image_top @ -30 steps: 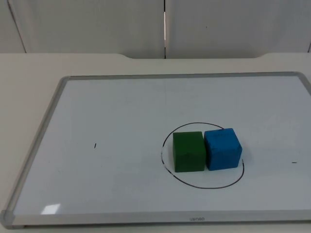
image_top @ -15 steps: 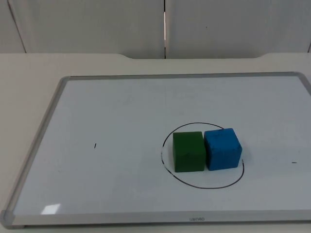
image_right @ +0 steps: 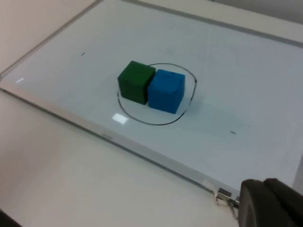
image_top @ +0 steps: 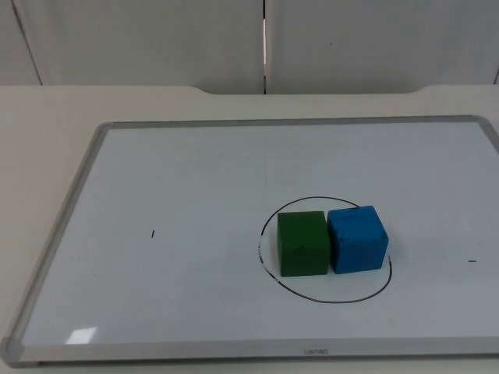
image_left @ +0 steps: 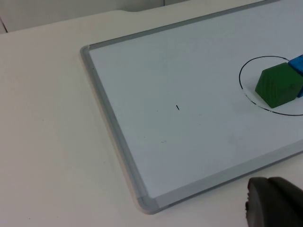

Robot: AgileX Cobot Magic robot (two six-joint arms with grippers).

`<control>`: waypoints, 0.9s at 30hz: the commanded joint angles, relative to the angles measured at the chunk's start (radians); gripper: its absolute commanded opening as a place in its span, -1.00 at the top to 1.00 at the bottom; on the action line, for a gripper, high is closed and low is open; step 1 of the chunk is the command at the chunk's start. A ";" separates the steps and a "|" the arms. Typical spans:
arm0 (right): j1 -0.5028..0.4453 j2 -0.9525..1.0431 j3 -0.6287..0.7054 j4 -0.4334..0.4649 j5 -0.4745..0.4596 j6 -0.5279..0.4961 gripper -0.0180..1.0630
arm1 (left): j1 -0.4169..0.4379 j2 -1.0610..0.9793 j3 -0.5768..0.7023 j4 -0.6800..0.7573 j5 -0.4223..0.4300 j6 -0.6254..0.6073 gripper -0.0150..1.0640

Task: Push the two cubes into the marked area.

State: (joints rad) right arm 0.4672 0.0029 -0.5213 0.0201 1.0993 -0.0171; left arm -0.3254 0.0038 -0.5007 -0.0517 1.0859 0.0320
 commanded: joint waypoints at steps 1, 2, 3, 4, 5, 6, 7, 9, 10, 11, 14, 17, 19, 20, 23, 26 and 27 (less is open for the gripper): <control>0.008 -0.003 0.007 -0.020 -0.020 0.012 0.96 | 0.003 -0.004 0.006 -0.005 -0.010 -0.002 0.98; 0.008 -0.003 0.007 -0.020 -0.020 0.012 0.96 | 0.003 -0.004 0.006 -0.005 -0.010 -0.002 0.98; 0.008 -0.003 0.007 -0.020 -0.020 0.012 0.96 | 0.003 -0.004 0.006 -0.005 -0.010 -0.002 0.98; 0.008 -0.003 0.007 -0.020 -0.020 0.012 0.96 | 0.003 -0.004 0.006 -0.005 -0.010 -0.002 0.98; 0.008 -0.003 0.007 -0.020 -0.020 0.012 0.96 | 0.003 -0.004 0.006 -0.005 -0.010 -0.002 0.98; 0.008 -0.003 0.007 -0.020 -0.020 0.012 0.96 | 0.003 -0.004 0.006 -0.005 -0.010 -0.002 0.98; 0.008 -0.003 0.007 -0.020 -0.020 0.012 0.96 | 0.003 -0.004 0.006 -0.005 -0.010 -0.002 0.98; 0.008 -0.003 0.007 -0.029 -0.020 0.017 0.96 | 0.003 -0.004 0.006 -0.005 -0.010 -0.002 0.98; 0.008 -0.003 0.007 -0.031 -0.020 0.012 0.96 | 0.003 -0.004 0.006 -0.005 -0.010 -0.002 0.98; 0.008 -0.003 0.007 -0.034 -0.020 0.010 0.96 | 0.003 -0.004 0.006 -0.005 -0.010 -0.002 0.98; 0.008 -0.003 0.007 -0.034 -0.020 0.010 0.96 | 0.003 -0.004 0.006 -0.005 -0.010 -0.002 0.98; 0.008 -0.003 0.007 -0.034 -0.020 0.010 0.96 | 0.003 -0.004 0.006 -0.005 -0.010 -0.002 0.98; 0.008 -0.003 0.007 -0.034 -0.020 0.010 0.96 | 0.003 -0.004 0.006 -0.005 -0.010 -0.002 0.98; 0.008 -0.003 0.007 -0.034 -0.020 0.010 0.96 | 0.003 -0.004 0.006 -0.005 -0.010 -0.002 0.98; 0.008 -0.003 0.007 -0.034 -0.020 0.010 0.93 | 0.003 -0.004 0.006 -0.005 -0.010 -0.002 0.98; 0.008 -0.003 0.007 -0.034 -0.020 0.010 0.71 | 0.003 -0.004 0.006 -0.005 -0.010 -0.002 0.98; 0.008 -0.003 0.007 -0.034 -0.020 0.010 0.57 | 0.003 -0.004 0.006 -0.005 -0.010 -0.002 0.95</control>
State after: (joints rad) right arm 0.4686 0.0029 -0.5213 -0.0105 1.0944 0.0000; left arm -0.3254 0.0038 -0.5007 -0.0517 1.0859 0.0320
